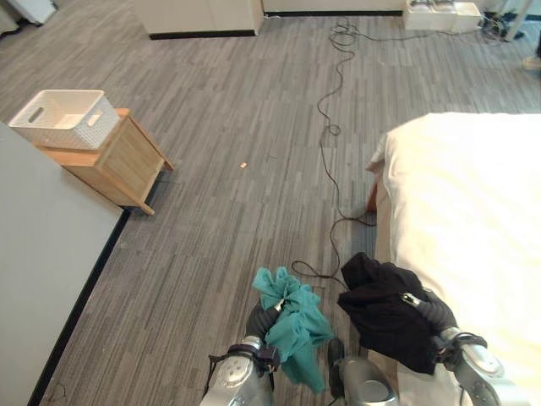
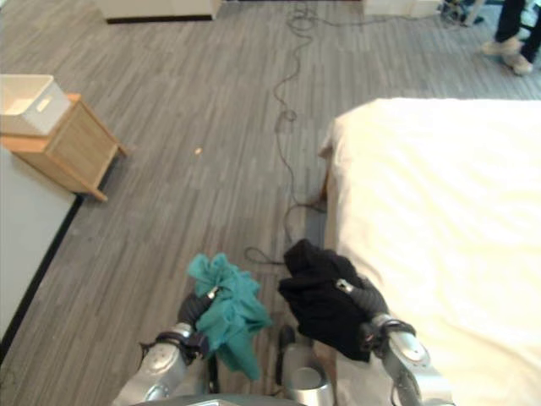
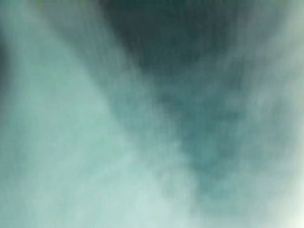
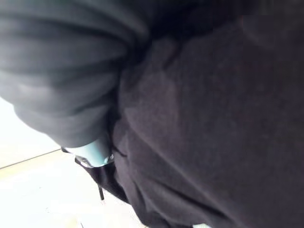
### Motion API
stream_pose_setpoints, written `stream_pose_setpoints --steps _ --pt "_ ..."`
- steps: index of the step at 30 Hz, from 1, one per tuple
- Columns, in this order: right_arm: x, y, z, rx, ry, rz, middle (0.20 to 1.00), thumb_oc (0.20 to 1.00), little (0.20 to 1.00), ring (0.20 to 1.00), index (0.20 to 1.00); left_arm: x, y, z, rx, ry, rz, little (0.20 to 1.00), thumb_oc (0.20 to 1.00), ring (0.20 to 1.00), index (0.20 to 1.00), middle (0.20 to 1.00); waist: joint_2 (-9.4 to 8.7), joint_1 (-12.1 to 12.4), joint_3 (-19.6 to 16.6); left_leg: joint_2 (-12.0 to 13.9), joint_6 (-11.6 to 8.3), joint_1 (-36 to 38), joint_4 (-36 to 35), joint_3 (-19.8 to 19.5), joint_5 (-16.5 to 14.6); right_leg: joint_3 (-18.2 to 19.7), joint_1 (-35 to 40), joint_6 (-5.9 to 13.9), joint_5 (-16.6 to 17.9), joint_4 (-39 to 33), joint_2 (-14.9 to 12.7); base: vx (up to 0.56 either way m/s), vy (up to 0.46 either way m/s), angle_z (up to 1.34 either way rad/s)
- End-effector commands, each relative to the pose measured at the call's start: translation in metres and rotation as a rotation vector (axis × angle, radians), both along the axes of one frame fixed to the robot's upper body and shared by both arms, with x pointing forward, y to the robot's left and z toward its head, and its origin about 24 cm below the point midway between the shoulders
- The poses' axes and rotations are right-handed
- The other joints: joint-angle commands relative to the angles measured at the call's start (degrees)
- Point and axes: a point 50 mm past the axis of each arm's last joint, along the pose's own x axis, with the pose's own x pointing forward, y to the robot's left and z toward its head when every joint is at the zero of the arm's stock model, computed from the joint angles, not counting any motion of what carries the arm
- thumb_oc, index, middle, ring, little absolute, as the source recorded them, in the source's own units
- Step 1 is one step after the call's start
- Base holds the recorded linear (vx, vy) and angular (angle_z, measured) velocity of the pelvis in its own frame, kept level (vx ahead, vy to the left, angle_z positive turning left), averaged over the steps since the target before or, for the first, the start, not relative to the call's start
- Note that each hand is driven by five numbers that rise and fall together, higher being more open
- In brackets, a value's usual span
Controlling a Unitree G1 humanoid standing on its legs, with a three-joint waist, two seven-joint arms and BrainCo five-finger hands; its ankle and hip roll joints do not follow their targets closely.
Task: Tidy up the quilt and then pick up the clothes from the bed and put them into the laundry hamper.
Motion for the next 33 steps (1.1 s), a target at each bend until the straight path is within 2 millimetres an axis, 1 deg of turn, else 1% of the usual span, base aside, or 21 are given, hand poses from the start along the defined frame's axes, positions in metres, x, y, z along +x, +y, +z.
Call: stream_pose_setpoints --steps 1,2,4,5,9,10,12,13,14,15,17,19,20,21,23,25,26,30,31,32,33 --pt "-0.007 0.013 0.013 0.058 -0.051 0.101 0.2 0.2 0.2 0.2 0.2 0.005 0.005 0.017 -0.002 -0.083 0.009 0.2 0.2 0.2 0.2 0.2 0.73 0.71 -0.8 -2.2 2.25 0.69 -21.72 2.99 9.72 1.57 5.93 6.21 1.39 -4.06 0.1 0.83 0.117 -0.37" --pt "-0.015 0.016 0.01 0.052 -0.031 0.099 0.2 0.2 0.2 0.2 0.2 0.005 0.004 0.018 -0.01 -0.079 0.004 0.2 0.2 0.2 0.2 0.2 1.54 1.65 -0.69 -1.52 1.91 0.75 -33.9 2.51 12.06 2.42 8.77 6.78 -0.02 -4.19 0.5 0.79 0.111 -0.46" --pt "-0.019 0.018 0.007 0.051 -0.026 0.099 0.2 0.2 0.2 0.2 0.2 0.005 0.003 0.02 -0.017 -0.08 -0.006 0.2 0.2 0.2 0.2 0.2 1.51 2.16 -0.69 -1.27 1.85 1.67 -40.84 3.47 12.18 2.63 11.51 7.5 -1.34 -4.41 -0.11 0.69 0.093 -0.39" --pt "-0.021 0.021 0.007 0.041 -0.037 0.103 0.2 0.2 0.2 0.2 0.2 0.006 -0.001 0.023 -0.025 -0.092 -0.024 0.2 0.2 0.2 0.2 0.2 1.67 2.38 -0.94 -0.17 1.62 1.2 -44.91 6.91 11.4 0.63 14.55 8.75 -3.28 -4.33 -1.42 0.59 0.09 -0.3" --pt "-0.014 0.028 0.012 0.014 -0.055 0.112 0.2 0.2 0.2 0.2 0.2 0.007 -0.002 0.026 -0.038 -0.113 -0.04 0.2 0.2 0.2 0.2 0.2 1.74 2.26 -2.15 1.3 2.34 2.88 -45.13 13.44 8.59 -2.83 17.39 10.67 -7.12 -1.38 -3.21 0.52 0.164 -0.2" --pt "-0.013 0.034 0.012 0.014 -0.054 0.105 0.2 0.2 0.2 0.2 0.2 0.004 -0.004 0.02 -0.043 -0.084 -0.045 0.2 0.2 0.2 0.2 0.2 0.53 2.73 -3.65 0.23 3.78 4.24 -41.68 16.53 7.98 -4.4 18.98 12.71 -2.86 3.7 -5.03 0.57 0.121 -0.27" --pt "-0.013 0.038 0.015 0.025 -0.068 0.111 0.2 0.2 0.2 0.2 0.2 0.005 -0.005 0.021 -0.048 -0.082 -0.054 0.2 0.2 0.2 0.2 0.2 0.03 3.3 -4.36 -0.37 4.97 4.76 -40.14 17.95 7.38 -6.19 18.46 13.64 1.52 9.71 -6.64 0.56 0.131 0.0" --pt "-0.015 0.039 0.022 0.027 -0.079 0.113 0.2 0.2 0.2 0.2 0.2 0.005 -0.006 0.026 -0.034 -0.078 -0.066 0.2 0.2 0.2 0.2 0.2 -1.01 3.13 -4.85 -3.14 6.93 7.55 -39.67 18.27 4.72 -7.08 15.82 16.19 8.58 21.49 -9.92 0.55 0.18 0.23" --pt "-0.015 0.039 0.023 0.027 -0.078 0.113 0.2 0.2 0.2 0.2 0.2 0.004 -0.006 0.026 -0.032 -0.075 -0.066 0.2 0.2 0.2 0.2 0.2 -0.76 3.16 -4.92 -3.18 7.23 7.97 -39.81 18.24 4.71 -7.16 15.2 16.28 9.88 23.45 -10.12 0.72 0.247 0.37" --pt "-0.017 0.041 0.022 0.044 -0.064 0.111 0.2 0.2 0.2 0.2 0.2 0.004 -0.004 0.025 -0.019 -0.053 -0.041 0.2 0.2 0.2 0.2 0.2 0.23 2.75 -4.76 -3.99 9.02 11.24 -41.3 17.37 4.27 -5.85 8.44 16.51 14.87 33.36 -11.94 0.41 0.129 0.31" --pt "-0.016 0.046 0.017 0.054 -0.059 0.143 0.2 0.2 0.2 0.2 0.2 0.006 0.001 0.022 -0.01 -0.024 0.011 0.2 0.2 0.2 0.2 0.2 0.88 2.81 -3.89 -5.18 10.43 13.78 -42.39 13.4 2.81 -4.2 1.76 14.73 12.57 35.96 -12.4 0.54 0.062 0.56" --pt "-0.016 0.049 0.016 0.056 -0.061 0.155 0.2 0.2 0.2 0.2 0.2 0.007 0.003 0.021 -0.008 -0.019 0.021 0.2 0.2 0.2 0.2 0.2 1.05 2.66 -3.28 -5.56 10.68 14.51 -42.22 11.87 2.27 -4.16 -0.9 13.72 11.05 34.45 -12.21 0.39 -0.05 0.33" --pt "-0.016 0.053 0.015 0.057 -0.063 0.163 0.2 0.2 0.2 0.2 0.2 0.007 0.005 0.02 0.001 -0.015 0.025 0.2 0.2 0.2 0.2 0.2 1.45 1.99 -2.25 -5.86 10.74 15.64 -41.66 9.36 1.27 -3.81 -4.64 12.13 8.56 30.47 -10.57 0.58 -0.222 0.41" --pt "-0.014 0.052 0.017 0.059 -0.074 0.13 0.2 0.2 0.2 0.2 0.2 0.007 0.009 0.017 0.012 -0.016 -0.005 0.2 0.2 0.2 0.2 0.2 1.51 0.66 -0.99 -6.78 10.67 17.93 -40.49 6.12 -1.41 -3.15 -7.94 10.83 7.45 21.34 -8.37 0.63 -0.278 0.49" --pt "-0.014 0.05 0.016 0.057 -0.081 0.106 0.2 0.2 0.2 0.2 0.2 0.006 0.013 0.014 0.019 -0.016 -0.021 0.2 0.2 0.2 0.2 0.2 0.36 -0.91 -0.53 -8.24 9.92 20.06 -39.32 4.14 -4.34 -2.58 -10.33 10.82 10.13 5.93 -8.59 0.58 -0.307 0.84" --pt "-0.013 0.049 0.016 0.059 -0.088 0.097 0.2 0.2 0.2 0.2 0.2 0.005 0.017 0.012 0.02 -0.02 -0.028 0.2 0.2 0.2 0.2 0.2 1.0 -1.99 0.17 -7.47 9.11 22.34 -39.06 2.23 -6.36 -2.09 -10.14 11.2 10.91 -3.15 -7.17 0.64 -0.279 1.33" --pt "-0.013 0.049 0.015 0.063 -0.105 0.09 0.2 0.2 0.2 0.2 0.2 0.004 0.02 0.012 0.023 -0.03 -0.036 0.2 0.2 0.2 0.2 0.2 1.5 -3.19 0.5 -6.95 8.66 24.25 -38.79 0.05 -8.02 0.6 -11.8 11.85 11.26 -9.11 -5.81 0.84 -0.359 1.0" --pt "-0.01 0.052 0.017 0.079 -0.132 0.074 0.2 0.2 0.2 0.2 0.2 0.0 0.02 0.013 0.053 -0.047 -0.052 0.2 0.2 0.2 0.2 0.2 0.67 -4.59 -0.17 -5.44 7.37 26.88 -31.28 -0.79 -15.58 5.37 -11.34 13.42 10.62 -5.66 -5.57 0.64 -0.339 0.9" --pt "-0.009 0.053 0.016 0.079 -0.131 0.071 0.2 0.2 0.2 0.2 0.2 -0.001 0.019 0.011 0.048 -0.04 -0.045 0.2 0.2 0.2 0.2 0.2 0.75 -4.63 -0.58 -5.01 7.07 27.5 -30.56 -0.42 -16.0 5.28 -11.02 13.27 10.58 -4.65 -5.45 0.71 -0.369 0.84" --pt "-0.003 0.056 0.014 0.09 -0.146 0.072 0.2 0.2 0.2 0.2 0.2 -0.002 0.016 0.011 0.023 -0.035 -0.045 0.2 0.2 0.2 0.2 0.2 1.33 -4.53 -1.54 -2.33 4.91 28.01 -24.17 1.68 -11.79 4.25 -9.71 11.84 9.78 -1.87 -5.1 0.46 -0.226 0.56" --pt "-0.002 0.056 0.015 0.09 -0.151 0.077 0.2 0.2 0.2 0.2 0.2 -0.002 0.016 0.012 0.02 -0.036 -0.044 0.2 0.2 0.2 0.2 0.2 1.57 -4.61 -1.66 -1.7 4.48 27.96 -23.08 1.98 -10.94 3.99 -9.54 11.48 9.39 -1.39 -4.84 0.54 -0.257 0.55"
